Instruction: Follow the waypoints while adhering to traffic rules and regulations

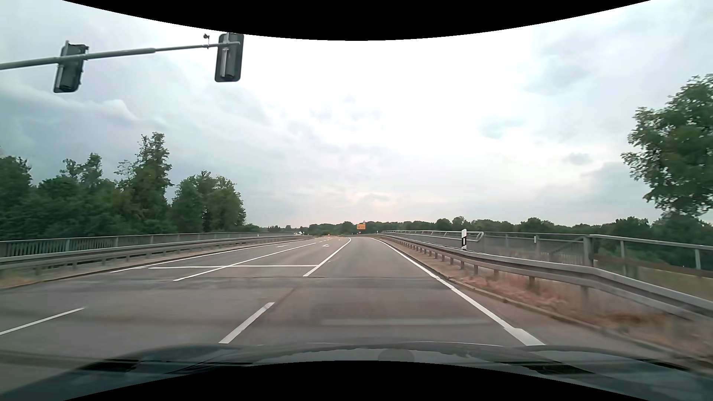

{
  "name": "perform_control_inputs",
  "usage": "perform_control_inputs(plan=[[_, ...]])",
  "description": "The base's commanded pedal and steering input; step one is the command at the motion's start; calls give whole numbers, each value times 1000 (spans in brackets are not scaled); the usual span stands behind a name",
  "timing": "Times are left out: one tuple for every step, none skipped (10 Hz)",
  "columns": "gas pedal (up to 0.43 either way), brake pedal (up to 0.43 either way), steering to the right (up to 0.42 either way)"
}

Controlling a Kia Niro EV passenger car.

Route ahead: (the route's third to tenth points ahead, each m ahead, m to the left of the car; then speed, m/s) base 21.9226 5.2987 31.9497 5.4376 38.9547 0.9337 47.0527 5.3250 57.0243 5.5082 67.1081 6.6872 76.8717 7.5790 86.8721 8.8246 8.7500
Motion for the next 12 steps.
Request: perform_control_inputs(plan=[[228,0,-7],[228,0,-7],[228,0,-6],[228,0,-6],[228,0,-6],[228,0,-6],[228,0,-6],[228,0,-5],[228,0,-4],[228,0,-5],[228,0,-5],[228,0,-4]])
